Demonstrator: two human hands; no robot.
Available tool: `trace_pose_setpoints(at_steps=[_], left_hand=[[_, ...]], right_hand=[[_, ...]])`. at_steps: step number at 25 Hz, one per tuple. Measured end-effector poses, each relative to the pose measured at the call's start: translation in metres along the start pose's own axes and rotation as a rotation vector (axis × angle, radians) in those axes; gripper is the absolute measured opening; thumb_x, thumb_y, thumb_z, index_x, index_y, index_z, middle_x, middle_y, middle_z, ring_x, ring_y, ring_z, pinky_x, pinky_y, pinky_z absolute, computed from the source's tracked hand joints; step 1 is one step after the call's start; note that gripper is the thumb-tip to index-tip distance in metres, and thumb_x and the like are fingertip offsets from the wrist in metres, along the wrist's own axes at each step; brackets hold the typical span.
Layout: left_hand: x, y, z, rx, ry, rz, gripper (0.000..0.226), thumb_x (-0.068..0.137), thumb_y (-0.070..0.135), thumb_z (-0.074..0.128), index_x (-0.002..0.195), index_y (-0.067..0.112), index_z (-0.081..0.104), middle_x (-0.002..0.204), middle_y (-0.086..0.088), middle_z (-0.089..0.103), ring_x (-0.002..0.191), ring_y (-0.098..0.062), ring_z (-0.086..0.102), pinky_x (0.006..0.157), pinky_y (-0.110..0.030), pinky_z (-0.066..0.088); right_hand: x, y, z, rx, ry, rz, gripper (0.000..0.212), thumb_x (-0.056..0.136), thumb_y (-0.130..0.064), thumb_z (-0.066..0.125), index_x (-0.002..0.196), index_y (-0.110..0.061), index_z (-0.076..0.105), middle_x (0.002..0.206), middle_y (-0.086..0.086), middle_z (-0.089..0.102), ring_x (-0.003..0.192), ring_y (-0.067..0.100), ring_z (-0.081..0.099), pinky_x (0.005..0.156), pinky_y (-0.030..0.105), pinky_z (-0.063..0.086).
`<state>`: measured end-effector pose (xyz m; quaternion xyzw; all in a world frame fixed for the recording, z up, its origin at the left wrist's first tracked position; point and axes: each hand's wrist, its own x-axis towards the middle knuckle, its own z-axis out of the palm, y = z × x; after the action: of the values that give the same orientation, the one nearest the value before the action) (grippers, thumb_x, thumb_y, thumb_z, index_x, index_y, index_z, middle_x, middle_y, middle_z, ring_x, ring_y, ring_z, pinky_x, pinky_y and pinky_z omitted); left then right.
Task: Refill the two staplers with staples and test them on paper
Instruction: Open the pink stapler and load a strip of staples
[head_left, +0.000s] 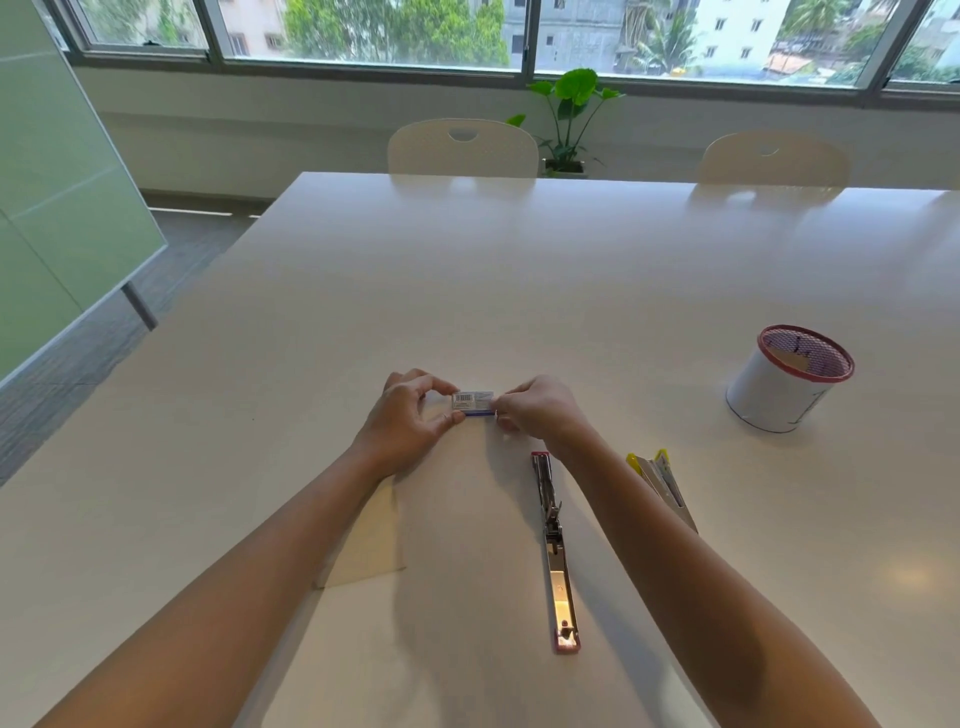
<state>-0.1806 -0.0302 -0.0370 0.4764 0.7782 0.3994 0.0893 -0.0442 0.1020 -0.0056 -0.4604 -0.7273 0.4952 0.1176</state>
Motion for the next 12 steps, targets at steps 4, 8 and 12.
trace_pose_setpoints(at_steps=[4,8,12], left_hand=[[0.0002,0.0006,-0.0005,-0.001,-0.004,0.01,0.029,0.085,0.033,0.077,0.112,0.024,0.071,0.103,0.01,0.059,0.107,-0.008,0.042,0.083,-0.016,0.036],[-0.0005,0.0016,-0.0018,-0.029,-0.027,-0.003,0.029,0.084,0.034,0.079,0.11,0.025,0.074,0.104,0.008,0.06,0.109,-0.007,0.043,0.084,-0.012,0.033],[-0.0017,0.0028,-0.0091,-0.059,-0.059,-0.003,0.03,0.083,0.029,0.08,0.113,0.026,0.074,0.102,0.009,0.061,0.097,-0.004,0.05,0.076,-0.004,0.036]], right_hand=[[0.0034,-0.0013,0.0024,0.062,0.015,0.045,0.025,0.078,-0.018,0.075,0.085,0.007,0.076,0.09,0.025,0.075,0.096,0.038,0.071,0.09,0.05,0.056],[0.0027,-0.003,0.0044,-0.005,0.016,0.045,0.032,0.076,-0.032,0.079,0.072,0.0,0.074,0.065,0.011,0.066,0.07,0.028,0.062,0.073,0.038,0.053],[0.0004,-0.0021,0.0016,-0.072,0.008,0.01,0.036,0.079,-0.035,0.078,0.076,0.001,0.076,0.071,0.012,0.067,0.072,0.025,0.061,0.074,0.041,0.054]])
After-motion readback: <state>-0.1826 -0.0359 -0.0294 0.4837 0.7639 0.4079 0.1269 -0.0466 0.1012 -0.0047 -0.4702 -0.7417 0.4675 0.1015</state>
